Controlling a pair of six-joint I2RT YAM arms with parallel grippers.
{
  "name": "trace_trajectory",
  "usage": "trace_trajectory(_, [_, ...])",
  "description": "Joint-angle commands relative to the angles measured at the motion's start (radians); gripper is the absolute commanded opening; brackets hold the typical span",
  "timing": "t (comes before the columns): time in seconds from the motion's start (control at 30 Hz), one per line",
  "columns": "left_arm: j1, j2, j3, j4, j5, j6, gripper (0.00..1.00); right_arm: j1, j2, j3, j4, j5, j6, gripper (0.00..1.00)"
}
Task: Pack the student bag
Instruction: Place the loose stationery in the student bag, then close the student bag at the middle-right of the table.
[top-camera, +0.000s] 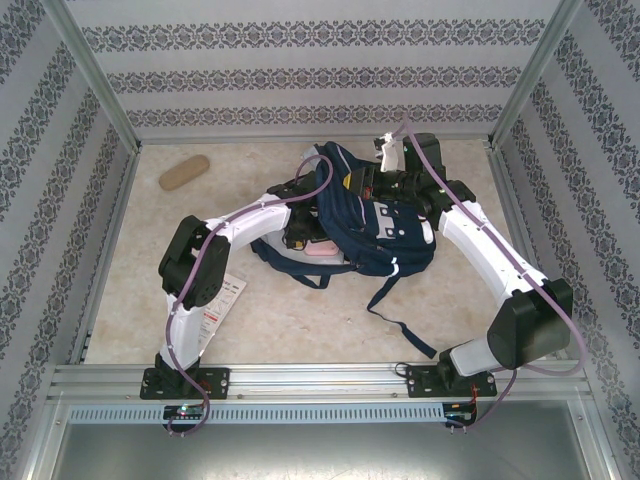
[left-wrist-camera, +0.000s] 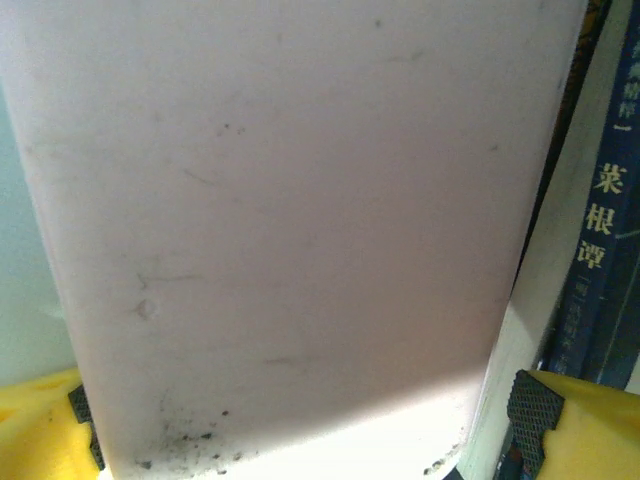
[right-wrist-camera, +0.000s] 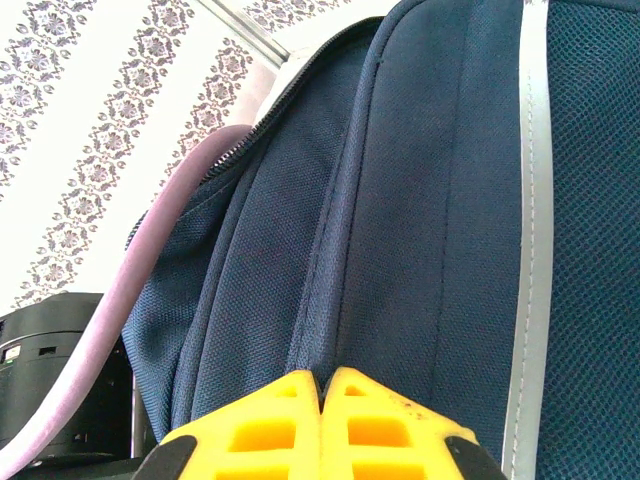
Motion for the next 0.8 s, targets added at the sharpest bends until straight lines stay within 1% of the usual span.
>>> trace_trajectory(0.0, [-0.015,-0.048,0.005,0.009,0.029,-0.026,1.0,-0.005,-0.037,0.002,0.05,-0.026,0.005,0.01])
trace_trajectory(0.13, [0.001,-0.085,-0.004,-0.019,0.004,-0.027,0.99,-0.006,-0.04,0.002,0.041,-0.024,0.0,0.01])
trace_trajectory(0.23, [0.032,-0.138,-0.035,-0.038,-0.008,-0.036,1.0,-0.006,-0.04,-0.001,0.038,-0.024,-0.002,0.01])
trace_trajectory(0.43, [0.098,-0.324,-0.154,-0.068,-0.052,-0.026,1.0,0.002,-0.034,-0.009,0.047,-0.026,0.001,0.01])
trace_trajectory(0.67, [0.181,-0.566,-0.303,-0.168,-0.139,-0.019,1.0,0.022,-0.012,-0.016,0.071,-0.024,0.001,0.01])
trace_trajectory(0.73, [0.215,-0.624,-0.358,-0.196,-0.168,-0.031,0.96,0.029,-0.004,-0.015,0.077,-0.025,0.004,0.01])
trace_trajectory(0.77, [0.232,-0.655,-0.392,-0.208,-0.18,-0.039,0.93,0.034,0.001,-0.012,0.081,-0.026,0.005,0.01])
